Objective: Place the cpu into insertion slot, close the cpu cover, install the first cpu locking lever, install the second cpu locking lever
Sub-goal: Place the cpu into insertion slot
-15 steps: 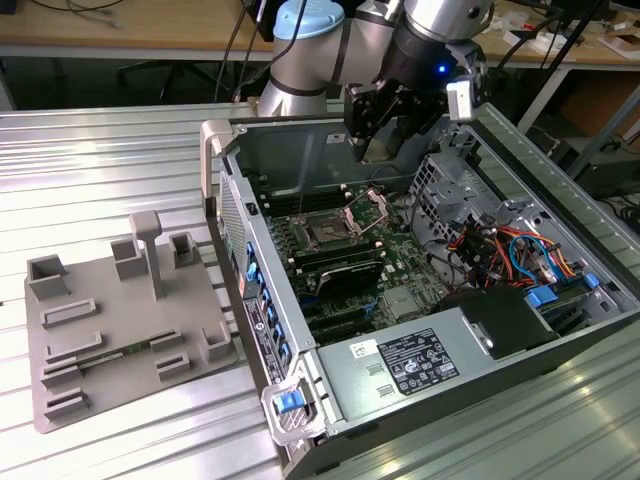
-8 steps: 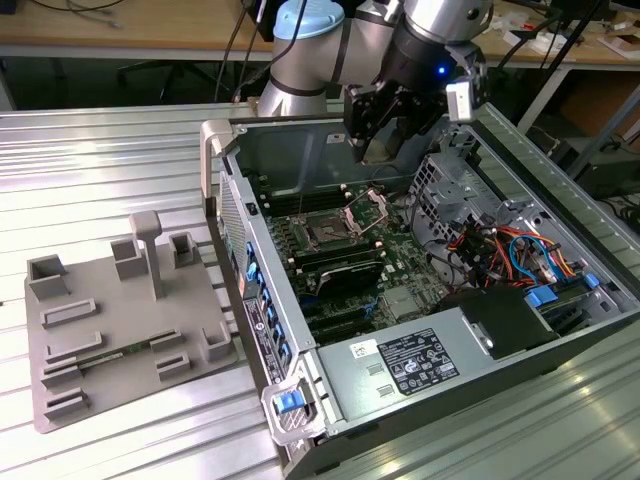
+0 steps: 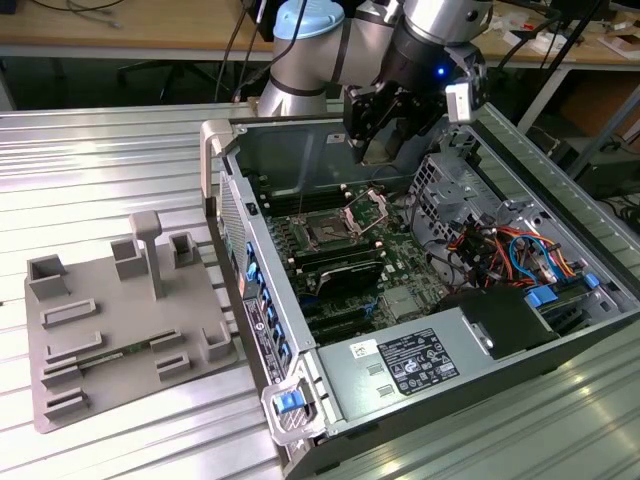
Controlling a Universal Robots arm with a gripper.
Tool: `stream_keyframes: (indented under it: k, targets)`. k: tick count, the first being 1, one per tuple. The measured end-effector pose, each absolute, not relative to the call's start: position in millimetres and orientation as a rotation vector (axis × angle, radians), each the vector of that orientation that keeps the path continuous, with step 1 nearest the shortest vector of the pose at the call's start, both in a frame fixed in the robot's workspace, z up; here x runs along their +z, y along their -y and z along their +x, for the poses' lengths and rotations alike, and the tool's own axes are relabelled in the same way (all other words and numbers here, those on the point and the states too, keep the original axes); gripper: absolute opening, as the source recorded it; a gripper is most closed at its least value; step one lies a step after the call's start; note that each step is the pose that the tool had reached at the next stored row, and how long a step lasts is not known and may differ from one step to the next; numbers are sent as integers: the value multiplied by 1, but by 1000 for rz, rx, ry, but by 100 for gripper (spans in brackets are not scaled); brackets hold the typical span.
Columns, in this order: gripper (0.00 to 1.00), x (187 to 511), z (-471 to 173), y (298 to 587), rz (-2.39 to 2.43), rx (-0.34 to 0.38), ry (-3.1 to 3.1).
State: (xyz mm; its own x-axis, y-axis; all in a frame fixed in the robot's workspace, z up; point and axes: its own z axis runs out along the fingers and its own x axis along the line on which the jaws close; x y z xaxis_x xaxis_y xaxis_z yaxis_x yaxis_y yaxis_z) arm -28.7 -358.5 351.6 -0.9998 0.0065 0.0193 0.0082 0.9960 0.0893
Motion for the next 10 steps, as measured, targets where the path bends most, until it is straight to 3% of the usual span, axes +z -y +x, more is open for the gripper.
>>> stream_keyframes:
  k: [10]
  targets:
    - [55, 349, -29, 358, -11, -140, 3119]
